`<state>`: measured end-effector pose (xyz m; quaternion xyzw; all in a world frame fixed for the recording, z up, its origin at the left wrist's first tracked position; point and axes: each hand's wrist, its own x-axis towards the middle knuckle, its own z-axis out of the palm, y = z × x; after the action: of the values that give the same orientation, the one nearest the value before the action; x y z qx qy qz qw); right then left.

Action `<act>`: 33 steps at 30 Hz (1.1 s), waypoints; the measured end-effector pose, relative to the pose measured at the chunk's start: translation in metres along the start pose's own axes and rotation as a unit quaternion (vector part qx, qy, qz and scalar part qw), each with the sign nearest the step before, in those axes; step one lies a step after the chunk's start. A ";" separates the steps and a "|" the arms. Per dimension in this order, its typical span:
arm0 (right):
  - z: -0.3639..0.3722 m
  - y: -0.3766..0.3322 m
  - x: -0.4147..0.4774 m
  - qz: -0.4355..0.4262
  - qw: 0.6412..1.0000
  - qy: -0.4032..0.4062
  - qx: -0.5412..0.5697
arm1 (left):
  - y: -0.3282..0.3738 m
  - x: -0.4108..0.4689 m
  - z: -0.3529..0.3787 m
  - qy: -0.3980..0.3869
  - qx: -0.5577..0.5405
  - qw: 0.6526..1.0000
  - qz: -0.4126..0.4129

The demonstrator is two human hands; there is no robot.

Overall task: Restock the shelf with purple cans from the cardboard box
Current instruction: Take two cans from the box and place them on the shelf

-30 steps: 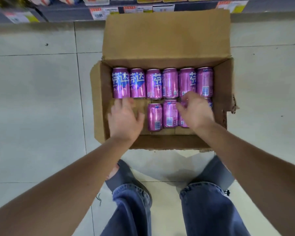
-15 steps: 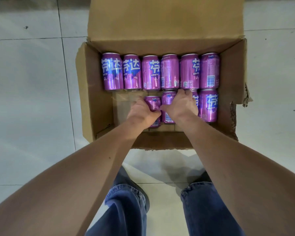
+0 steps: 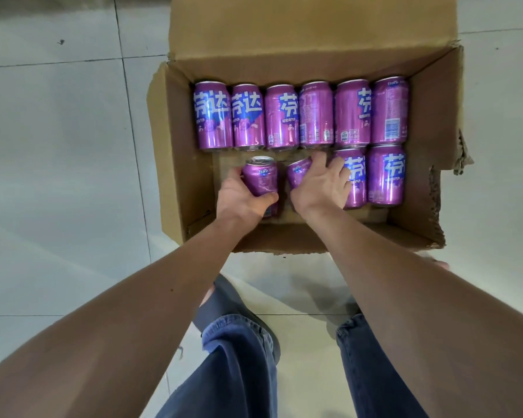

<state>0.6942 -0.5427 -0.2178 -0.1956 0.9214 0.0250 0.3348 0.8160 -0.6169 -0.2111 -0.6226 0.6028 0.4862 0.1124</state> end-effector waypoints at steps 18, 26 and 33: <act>-0.069 0.024 -0.035 -0.111 0.963 0.023 0.244 | 0.013 -0.050 -0.070 0.032 -0.042 0.992 0.115; -0.223 -0.022 -0.116 -0.152 0.926 0.014 0.346 | 0.111 -0.130 -0.174 0.039 -0.072 0.976 0.200; -0.403 -0.081 -0.236 -0.211 0.881 0.025 0.423 | 0.212 -0.263 -0.322 0.102 -0.088 0.955 0.263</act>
<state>0.6449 -0.6081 0.2495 -0.2259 0.7895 -0.4432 0.3595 0.8375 -0.7345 0.2398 -0.4959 0.7079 0.4839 -0.1369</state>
